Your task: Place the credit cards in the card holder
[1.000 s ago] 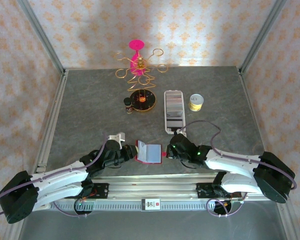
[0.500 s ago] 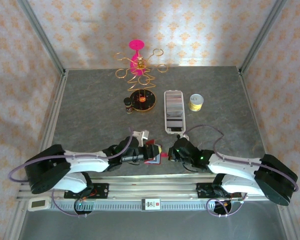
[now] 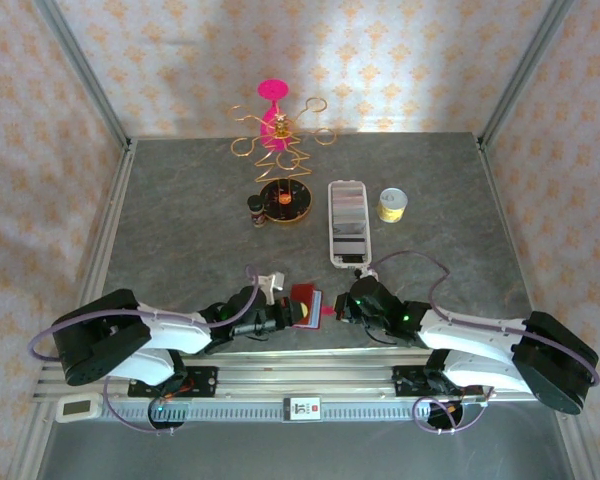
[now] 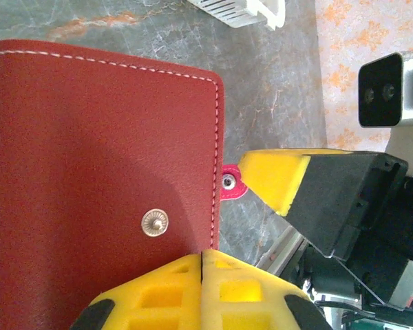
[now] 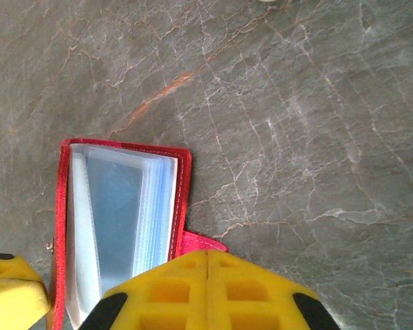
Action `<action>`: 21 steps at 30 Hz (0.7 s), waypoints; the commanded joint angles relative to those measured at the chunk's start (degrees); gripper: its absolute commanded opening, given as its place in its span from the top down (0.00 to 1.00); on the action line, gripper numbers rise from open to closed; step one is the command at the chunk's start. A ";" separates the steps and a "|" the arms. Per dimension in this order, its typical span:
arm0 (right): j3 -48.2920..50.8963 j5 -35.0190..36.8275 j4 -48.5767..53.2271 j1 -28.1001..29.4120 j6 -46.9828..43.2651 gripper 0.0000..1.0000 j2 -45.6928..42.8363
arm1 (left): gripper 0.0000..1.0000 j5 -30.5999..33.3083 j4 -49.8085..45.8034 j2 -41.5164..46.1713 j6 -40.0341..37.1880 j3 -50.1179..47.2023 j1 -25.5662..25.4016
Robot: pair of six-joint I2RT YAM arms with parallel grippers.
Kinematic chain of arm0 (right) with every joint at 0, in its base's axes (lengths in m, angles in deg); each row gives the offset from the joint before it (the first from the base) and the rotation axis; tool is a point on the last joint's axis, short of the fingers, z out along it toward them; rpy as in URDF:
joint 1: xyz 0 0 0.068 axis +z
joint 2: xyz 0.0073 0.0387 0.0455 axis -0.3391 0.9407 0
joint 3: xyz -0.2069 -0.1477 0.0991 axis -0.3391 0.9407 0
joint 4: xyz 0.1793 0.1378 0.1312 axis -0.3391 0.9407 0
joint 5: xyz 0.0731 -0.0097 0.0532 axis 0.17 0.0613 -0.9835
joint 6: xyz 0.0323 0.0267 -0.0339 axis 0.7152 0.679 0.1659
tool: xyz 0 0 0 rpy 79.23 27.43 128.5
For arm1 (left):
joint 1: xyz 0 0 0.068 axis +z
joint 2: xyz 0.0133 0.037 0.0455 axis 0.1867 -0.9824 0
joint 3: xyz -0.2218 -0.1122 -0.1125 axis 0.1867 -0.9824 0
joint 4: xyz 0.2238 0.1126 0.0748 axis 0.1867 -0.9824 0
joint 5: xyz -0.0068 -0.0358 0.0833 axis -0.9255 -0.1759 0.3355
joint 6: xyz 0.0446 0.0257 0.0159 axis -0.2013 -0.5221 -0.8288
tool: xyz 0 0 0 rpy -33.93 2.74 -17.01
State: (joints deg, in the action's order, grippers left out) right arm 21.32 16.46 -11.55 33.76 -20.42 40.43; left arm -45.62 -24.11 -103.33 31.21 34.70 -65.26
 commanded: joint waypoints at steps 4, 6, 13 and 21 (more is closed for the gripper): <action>-0.44 0.31 -1.37 0.16 1.04 1.00 -1.35 | 1.00 6.06 -2.60 2.07 1.00 -1.80 -0.17; -0.45 -0.53 -2.38 0.11 1.35 1.00 -1.39 | 1.00 5.86 -3.49 1.67 0.57 -1.61 -0.32; -0.50 -4.60 -7.95 0.18 2.67 1.00 -1.33 | 1.00 6.20 -4.37 -2.58 0.35 -0.05 -2.12; -2.08 -8.33 -13.02 0.42 3.10 1.00 3.53 | 1.00 9.02 -6.49 -3.00 2.14 -0.65 -2.43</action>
State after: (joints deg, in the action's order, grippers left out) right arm 20.95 9.73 -20.97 33.78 -18.04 42.51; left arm -39.45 -27.02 -105.63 32.70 34.00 -67.40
